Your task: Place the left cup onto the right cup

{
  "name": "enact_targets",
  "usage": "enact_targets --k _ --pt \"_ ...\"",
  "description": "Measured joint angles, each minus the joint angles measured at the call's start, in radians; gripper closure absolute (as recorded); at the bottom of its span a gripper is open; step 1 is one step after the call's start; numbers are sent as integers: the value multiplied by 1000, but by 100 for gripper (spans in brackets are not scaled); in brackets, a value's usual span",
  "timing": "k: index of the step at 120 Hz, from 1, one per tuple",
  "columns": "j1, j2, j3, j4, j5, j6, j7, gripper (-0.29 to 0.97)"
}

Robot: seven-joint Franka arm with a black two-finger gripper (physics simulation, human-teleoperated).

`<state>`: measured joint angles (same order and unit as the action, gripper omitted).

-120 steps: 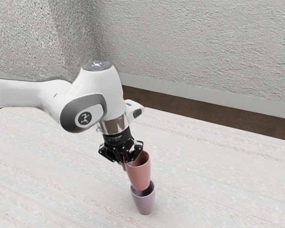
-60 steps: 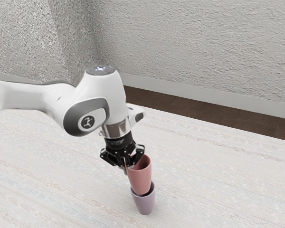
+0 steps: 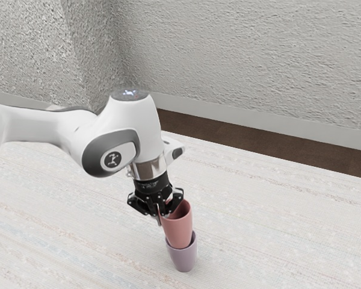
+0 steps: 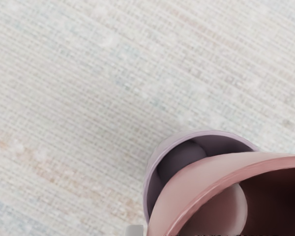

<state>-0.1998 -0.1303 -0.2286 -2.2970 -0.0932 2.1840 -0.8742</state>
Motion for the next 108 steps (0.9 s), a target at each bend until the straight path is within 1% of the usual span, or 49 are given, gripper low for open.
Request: enact_targets --k 16,20,35,41,49,59,80,108 --pt "0 2 0 -16 0 13 -3 78" --pt "0 2 0 -18 -1 16 -2 73" --pt "0 0 0 -18 -4 22 0 45" --pt "0 -1 0 -18 -4 23 1 36" --pt "0 -2 0 -18 -4 23 2 26" --pt "0 -4 -8 -18 -4 22 3 18" --pt "0 -8 -12 -17 -3 19 5 8" --pt "0 -25 -12 -12 4 11 10 3"
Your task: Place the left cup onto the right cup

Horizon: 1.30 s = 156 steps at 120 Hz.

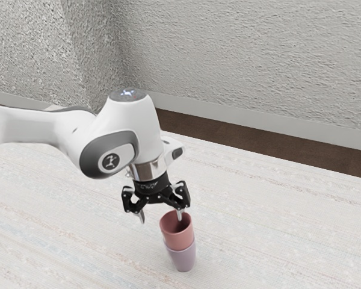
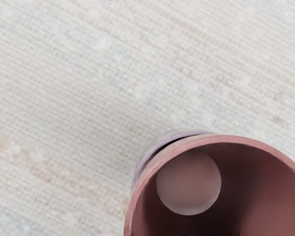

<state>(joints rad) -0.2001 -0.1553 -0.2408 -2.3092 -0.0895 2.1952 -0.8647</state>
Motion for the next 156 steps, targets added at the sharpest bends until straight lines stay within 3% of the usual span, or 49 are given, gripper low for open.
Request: enact_targets --k 100,124,156 --pt "1 -25 6 91 63 -87 11 0" --pt "6 -16 49 156 67 -121 12 0" --pt "8 14 67 244 150 -210 64 0"
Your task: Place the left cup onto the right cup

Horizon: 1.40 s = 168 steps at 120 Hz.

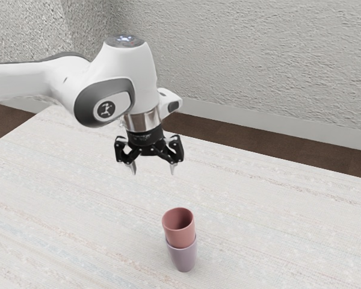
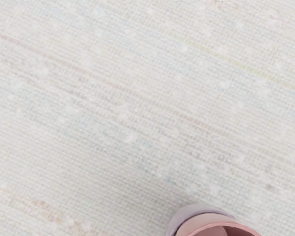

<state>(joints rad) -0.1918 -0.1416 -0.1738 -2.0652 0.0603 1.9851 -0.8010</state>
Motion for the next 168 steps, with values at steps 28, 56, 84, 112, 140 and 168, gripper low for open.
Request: enact_targets --k 28,56,84,112,140,168 --pt "1 39 53 78 42 -24 97 0" --pt "4 101 135 168 51 -32 217 0" --pt "27 151 187 257 53 -37 334 0" --pt "53 175 213 335 54 -71 430 0" --pt "7 194 215 400 55 -128 501 0" --pt "-17 194 214 435 80 -151 558 0"
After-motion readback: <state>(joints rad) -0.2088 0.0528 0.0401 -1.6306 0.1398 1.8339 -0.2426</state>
